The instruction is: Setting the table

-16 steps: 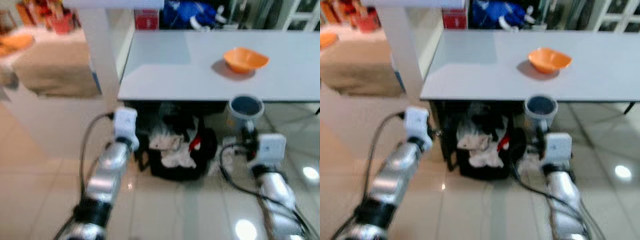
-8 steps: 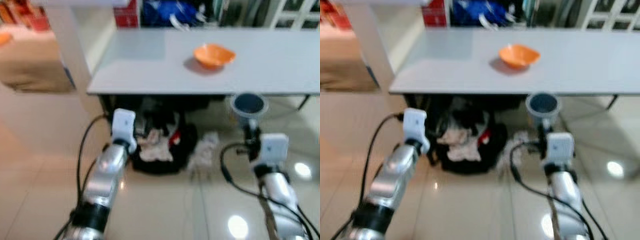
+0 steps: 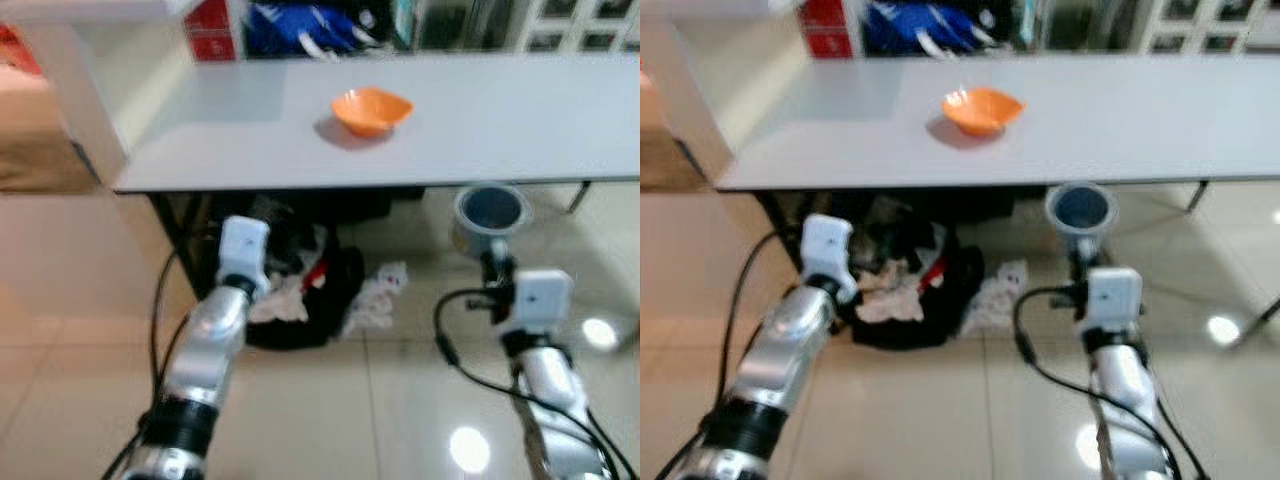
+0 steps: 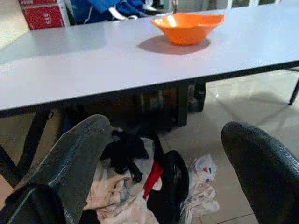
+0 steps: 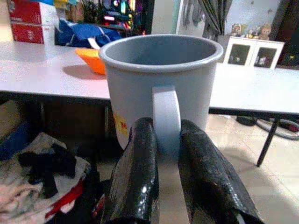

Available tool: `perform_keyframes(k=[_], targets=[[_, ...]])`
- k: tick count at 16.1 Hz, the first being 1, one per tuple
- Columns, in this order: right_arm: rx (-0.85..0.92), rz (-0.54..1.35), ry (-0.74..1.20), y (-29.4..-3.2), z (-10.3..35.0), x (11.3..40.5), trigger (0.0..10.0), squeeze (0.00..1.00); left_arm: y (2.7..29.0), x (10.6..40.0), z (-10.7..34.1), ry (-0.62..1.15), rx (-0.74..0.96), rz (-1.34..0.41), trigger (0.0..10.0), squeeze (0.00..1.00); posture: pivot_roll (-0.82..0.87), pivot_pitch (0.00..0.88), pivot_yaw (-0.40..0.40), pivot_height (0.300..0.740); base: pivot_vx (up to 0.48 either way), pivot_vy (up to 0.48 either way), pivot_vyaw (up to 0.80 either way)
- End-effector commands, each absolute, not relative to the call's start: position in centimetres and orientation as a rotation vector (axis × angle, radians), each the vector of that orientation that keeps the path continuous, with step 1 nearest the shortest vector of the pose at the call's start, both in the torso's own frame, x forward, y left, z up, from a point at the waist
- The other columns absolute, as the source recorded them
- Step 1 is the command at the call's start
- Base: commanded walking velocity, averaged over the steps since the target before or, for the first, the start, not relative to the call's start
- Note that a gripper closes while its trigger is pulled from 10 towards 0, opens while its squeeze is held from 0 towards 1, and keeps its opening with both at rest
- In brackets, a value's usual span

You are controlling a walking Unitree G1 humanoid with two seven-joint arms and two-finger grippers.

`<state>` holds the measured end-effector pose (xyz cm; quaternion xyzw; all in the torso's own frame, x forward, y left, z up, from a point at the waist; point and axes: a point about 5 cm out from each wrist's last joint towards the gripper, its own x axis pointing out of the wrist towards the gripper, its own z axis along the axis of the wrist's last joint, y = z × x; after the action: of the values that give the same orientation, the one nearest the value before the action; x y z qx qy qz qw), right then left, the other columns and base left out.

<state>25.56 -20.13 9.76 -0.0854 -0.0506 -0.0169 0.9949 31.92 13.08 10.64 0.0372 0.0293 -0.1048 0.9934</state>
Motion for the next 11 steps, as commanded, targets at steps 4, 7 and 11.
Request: perform_keyframes(k=[4, 7, 11], targets=[[-0.205, -0.055, -0.163, -20.6, 10.8, 25.7, 0.0, 0.00, 12.3, 32.1, 11.9, -0.009, 0.076, -0.238, 10.0, 0.00, -0.04, 0.000, 0.063, 0.740, 0.453, 0.000, 0.00], [-0.230, -0.090, -0.195, -21.3, 11.6, 26.2, 0.0, 0.00, 11.8, 32.1, 11.9, -0.009, 0.075, -0.266, 10.0, 0.00, -0.04, 0.000, 0.066, 0.740, 0.480, 0.000, 0.00], [-0.229, -0.101, -0.183, -21.4, 11.2, 26.2, 0.0, 0.00, 11.8, 31.9, 11.4, 0.020, 0.079, -0.274, 10.0, 0.00, -0.04, 0.000, 0.068, 0.740, 0.480, 0.000, 0.00]])
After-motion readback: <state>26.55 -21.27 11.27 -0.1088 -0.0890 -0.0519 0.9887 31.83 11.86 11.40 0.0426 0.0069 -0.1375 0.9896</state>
